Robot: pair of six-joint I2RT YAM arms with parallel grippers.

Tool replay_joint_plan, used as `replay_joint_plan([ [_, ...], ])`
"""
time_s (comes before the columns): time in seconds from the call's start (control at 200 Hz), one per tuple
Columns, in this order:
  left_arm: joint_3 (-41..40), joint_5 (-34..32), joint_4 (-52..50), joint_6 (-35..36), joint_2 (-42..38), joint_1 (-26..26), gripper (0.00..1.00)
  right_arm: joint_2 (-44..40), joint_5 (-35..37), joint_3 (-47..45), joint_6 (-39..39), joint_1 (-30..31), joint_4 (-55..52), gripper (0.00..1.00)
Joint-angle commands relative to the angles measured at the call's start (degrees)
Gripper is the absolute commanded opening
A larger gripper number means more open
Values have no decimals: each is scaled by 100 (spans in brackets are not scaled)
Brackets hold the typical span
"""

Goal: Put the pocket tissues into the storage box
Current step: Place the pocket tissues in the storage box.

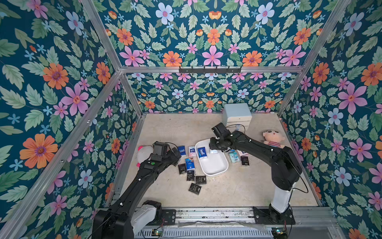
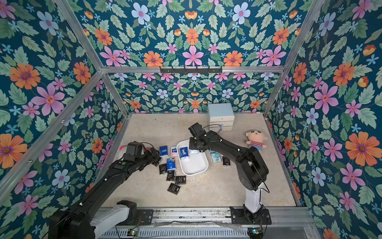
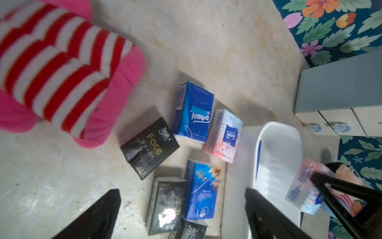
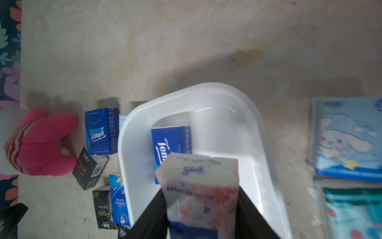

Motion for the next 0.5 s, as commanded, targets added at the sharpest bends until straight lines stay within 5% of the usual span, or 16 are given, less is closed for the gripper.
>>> replay_joint_plan([
  [0.0, -26, -136, -418, 49, -230, 88, 99, 383, -559, 322, -271, 57, 112, 51],
  [0.495, 112, -281, -804, 234, -639, 119, 99, 1472, -988, 1433, -358, 115, -81, 55],
])
